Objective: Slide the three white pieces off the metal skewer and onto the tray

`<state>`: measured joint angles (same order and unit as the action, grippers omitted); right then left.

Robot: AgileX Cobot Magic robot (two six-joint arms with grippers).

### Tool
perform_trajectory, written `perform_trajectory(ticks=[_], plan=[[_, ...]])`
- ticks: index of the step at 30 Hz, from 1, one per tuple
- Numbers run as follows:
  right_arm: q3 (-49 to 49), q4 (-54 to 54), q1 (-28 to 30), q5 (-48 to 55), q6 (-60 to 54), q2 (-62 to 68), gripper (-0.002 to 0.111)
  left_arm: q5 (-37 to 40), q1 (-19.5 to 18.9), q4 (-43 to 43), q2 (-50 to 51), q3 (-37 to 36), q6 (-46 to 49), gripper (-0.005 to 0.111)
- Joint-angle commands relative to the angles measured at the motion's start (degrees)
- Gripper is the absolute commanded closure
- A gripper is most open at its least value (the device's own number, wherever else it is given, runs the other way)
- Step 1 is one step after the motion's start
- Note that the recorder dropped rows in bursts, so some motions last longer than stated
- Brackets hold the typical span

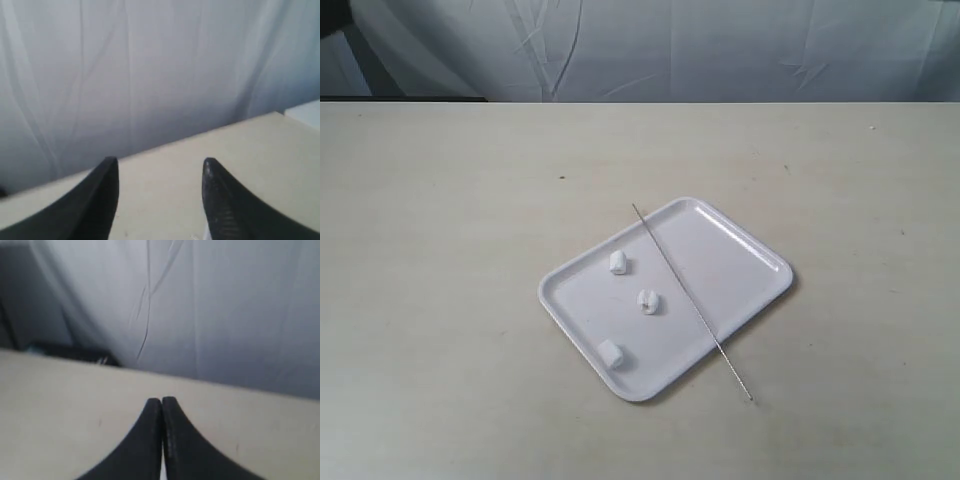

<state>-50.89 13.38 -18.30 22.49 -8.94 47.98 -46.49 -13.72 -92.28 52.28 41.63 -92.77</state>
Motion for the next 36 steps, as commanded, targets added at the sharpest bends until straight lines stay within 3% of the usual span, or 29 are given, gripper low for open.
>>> perform_trajectory(ticks=[1, 7, 8, 18, 19, 20, 21, 23, 28, 31, 36], plan=[[16.3, 0.1, 2.3, -22.0, 0.4, -15.0, 0.109, 1.5, -1.6, 25.1, -14.9, -10.9, 17.5, 0.058], [37.9, 0.1, 2.3, -33.0, 0.4, -19.8, 0.109, -0.9, -1.6, 26.2, -20.2, -28.2, 26.8, 0.058], [41.3, 0.1, 2.3, -40.0, 0.4, -19.8, 0.109, -0.4, -1.6, 28.5, -20.4, -30.4, 27.7, 0.058], [41.5, 2.3, 2.3, -40.9, 0.4, -19.8, 0.109, -0.4, -1.6, 18.9, -20.4, -31.2, 25.8, 0.058], [41.5, 2.3, 2.3, -40.9, 0.4, -19.8, 0.109, 1.3, -1.6, 19.8, -20.4, -31.2, 25.8, 0.064], [41.5, 2.3, 2.3, -40.9, 0.4, -19.8, 0.109, 2.7, -1.6, 22.0, -20.4, -31.2, 25.8, 0.073], [41.5, 2.3, 2.3, -40.9, 0.5, -19.8, 0.109, 5.5, -1.6, 28.6, -20.4, -31.2, 25.9, 0.09], [41.5, 2.1, 2.3, -41.0, -1.0, -19.8, 0.109, 9.9, -1.6, 37.2, -20.9, -31.2, 25.9, 0.107], [41.5, 2.3, 3.3, -43.2, -1.8, -22.9, 0.109, 22.9, 0.8, 45.4, -25.6, -31.5, 38.5, 0.107], [41.7, 2.3, 6.2, -38.1, -2.0, -28.3, 0.109, 30.5, 4.2, 51.7, -29.8, -32.4, 48.5, 0.107], [44.9, 2.2, 14.1, -24.4, -6.8, -40.9, 0.109, 45.4, 11.5, 76.8, -37.6, -35.3, 80.5, 0.107]])
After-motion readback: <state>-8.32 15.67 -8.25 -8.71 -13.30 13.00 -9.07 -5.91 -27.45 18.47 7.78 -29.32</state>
